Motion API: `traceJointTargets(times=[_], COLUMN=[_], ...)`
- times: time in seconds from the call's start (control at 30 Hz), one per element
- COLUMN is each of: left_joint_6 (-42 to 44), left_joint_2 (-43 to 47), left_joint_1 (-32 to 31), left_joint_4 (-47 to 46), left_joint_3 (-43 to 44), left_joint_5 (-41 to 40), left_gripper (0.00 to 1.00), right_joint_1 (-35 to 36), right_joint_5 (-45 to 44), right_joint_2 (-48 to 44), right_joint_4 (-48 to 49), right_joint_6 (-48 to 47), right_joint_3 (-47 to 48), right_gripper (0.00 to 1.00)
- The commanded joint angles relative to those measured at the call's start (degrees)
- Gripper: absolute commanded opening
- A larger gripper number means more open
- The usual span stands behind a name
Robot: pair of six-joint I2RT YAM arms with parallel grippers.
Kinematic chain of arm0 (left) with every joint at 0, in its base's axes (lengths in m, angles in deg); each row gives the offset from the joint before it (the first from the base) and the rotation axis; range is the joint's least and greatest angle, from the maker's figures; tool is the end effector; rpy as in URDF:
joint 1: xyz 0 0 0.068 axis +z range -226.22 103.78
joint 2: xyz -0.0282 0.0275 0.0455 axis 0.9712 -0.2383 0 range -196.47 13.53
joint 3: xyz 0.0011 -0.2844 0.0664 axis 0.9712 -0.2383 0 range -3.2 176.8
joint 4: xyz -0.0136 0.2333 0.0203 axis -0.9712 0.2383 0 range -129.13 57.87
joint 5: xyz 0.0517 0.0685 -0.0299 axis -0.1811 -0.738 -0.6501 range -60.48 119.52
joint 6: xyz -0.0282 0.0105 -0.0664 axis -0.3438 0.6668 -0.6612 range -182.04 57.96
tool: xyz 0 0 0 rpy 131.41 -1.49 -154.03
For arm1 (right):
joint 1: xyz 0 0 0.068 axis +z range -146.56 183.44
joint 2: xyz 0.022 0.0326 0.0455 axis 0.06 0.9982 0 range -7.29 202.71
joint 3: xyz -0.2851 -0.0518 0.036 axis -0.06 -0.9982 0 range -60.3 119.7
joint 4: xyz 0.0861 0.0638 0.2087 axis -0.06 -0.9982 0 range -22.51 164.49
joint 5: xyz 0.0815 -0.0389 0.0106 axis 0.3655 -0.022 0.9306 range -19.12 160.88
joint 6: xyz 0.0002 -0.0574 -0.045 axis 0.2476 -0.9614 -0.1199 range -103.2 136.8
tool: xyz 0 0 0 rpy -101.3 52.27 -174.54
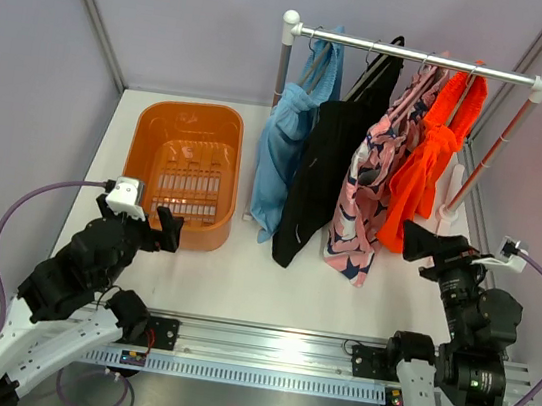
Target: Remove the shorts from the hanger
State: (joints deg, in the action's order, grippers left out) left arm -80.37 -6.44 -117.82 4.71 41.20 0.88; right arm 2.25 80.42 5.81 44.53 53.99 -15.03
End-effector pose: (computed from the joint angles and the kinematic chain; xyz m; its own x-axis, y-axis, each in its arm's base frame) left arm 0.0530 -0.0082 0.3122 -0.3128 -0.0914 -0.9454 0.1541 0.9773 -0.1455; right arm 0.0285 0.0094 0.3488 -0.0570 0.5975 -0.7998 -0.1390 0.7886 0.5990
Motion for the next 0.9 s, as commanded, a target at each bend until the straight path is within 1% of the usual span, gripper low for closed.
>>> traceJointTargets(times=[0.0, 0.03, 0.07, 0.13, 0.17, 0.2, 0.23, 0.27, 0.3, 0.33, 0.37, 0.4, 0.43, 0.47, 0.5, 0.53, 0.57, 0.63, 0.67, 0.77, 0.87], left_joint_6=[-0.7, -0.8, -1.0, -1.4, -2.4, -2.6, -2.9, -3.2, -3.2, -3.2, -3.0, -3.0, -3.0, -2.9, -2.9, -2.9, -2.9, -3.0, -3.0, -3.2, -3.2], left_joint_2=[-0.1, 0.0, 0.4, 0.6, 0.5, 0.2, -0.2, -0.5, -1.2, -1.6, -1.7, -2.1, -2.1, -2.0, -1.8, -1.7, -1.7, -1.3, -1.0, -0.6, -0.3], left_joint_1=[0.2, 0.2, 0.2, 0.2, 0.2, 0.2, 0.2, 0.2, 0.2, 0.2, 0.2, 0.2, 0.2, 0.2, 0.2, 0.2, 0.2, 0.2, 0.2, 0.2, 0.2], left_joint_4=[-2.5, -2.4, -2.5, -2.5, -2.3, -1.8, -1.6, -1.3, -1.0, -1.0, -1.1, -1.1, -1.0, -1.1, -1.1, -1.1, -1.0, -0.9, -0.9, -0.8, -0.8], left_joint_3=[-0.2, -0.1, -0.1, 0.0, 0.1, 0.2, 0.3, 0.4, 0.6, 0.5, 0.5, 0.5, 0.6, 0.5, 0.5, 0.5, 0.5, 0.6, 0.4, 0.4, 0.4], left_joint_5=[0.8, 0.5, 0.5, 0.0, -0.5, -0.8, -1.7, -2.1, -2.3, -2.1, -1.9, -1.5, -1.3, -1.1, -1.0, -1.1, -1.5, -1.7, -1.7, -2.1, -2.1], left_gripper=[0.99, 0.99, 0.99, 0.99, 0.99, 0.99, 0.99, 0.99, 0.99, 0.99, 0.99, 0.99, 0.99, 0.99, 0.99, 0.99, 0.99, 0.99, 0.99, 0.99, 0.99], right_joint_1=[-0.2, -0.2, -0.2, -0.2, -0.2, -0.2, -0.2, -0.2, -0.2, -0.2, -0.2, -0.2, -0.2, -0.2, -0.2, -0.2, -0.2, -0.2, -0.2, -0.2, -0.2], right_joint_5=[-2.8, -3.7, -6.0, -7.5, -8.7, -9.2, -11.1, -15.0, -16.7, -19.1, -20.1, -20.9, -21.9, -22.2, -22.6, -23.1, -23.1, -23.2, -23.3, -23.6, -24.0], right_joint_2=[2.8, 3.7, 6.6, 10.5, 12.9, 18.2, 21.1, 24.4, 31.3, 34.4, 40.8, 43.9, 46.9, 52.9, 56.1, 58.8, 63.6, 68.6, 69.7, 72.2, 73.8], right_joint_4=[-0.4, -1.4, -2.0, -2.9, -3.3, -3.5, -4.9, -6.0, -8.2, -9.1, -9.6, -10.5, -10.9, -11.9, -14.1, -14.9, -15.7, -16.8, -16.8, -16.0, -15.7], right_joint_6=[-2.8, -3.5, -5.1, -7.1, -8.9, -9.7, -9.9, -10.6, -11.0, -11.4, -12.3, -12.8, -13.2, -13.9, -14.1, -14.4, -14.6, -14.4, -14.3, -14.1, -14.0], right_joint_3=[4.6, 6.0, 9.8, 14.5, 20.0, 22.9, 26.1, 33.1, 36.6, 43.9, 47.4, 50.3, 56.4, 59.8, 62.8, 68.0, 70.3, 74.1, 74.9, 75.6, 76.0], right_gripper=[1.00, 1.00, 1.00, 0.99, 0.99, 0.99, 0.99, 0.99, 0.99, 0.99, 0.99, 0.99, 1.00, 0.99, 0.99, 0.97, 0.92, 0.87, 0.83, 0.75, 0.72])
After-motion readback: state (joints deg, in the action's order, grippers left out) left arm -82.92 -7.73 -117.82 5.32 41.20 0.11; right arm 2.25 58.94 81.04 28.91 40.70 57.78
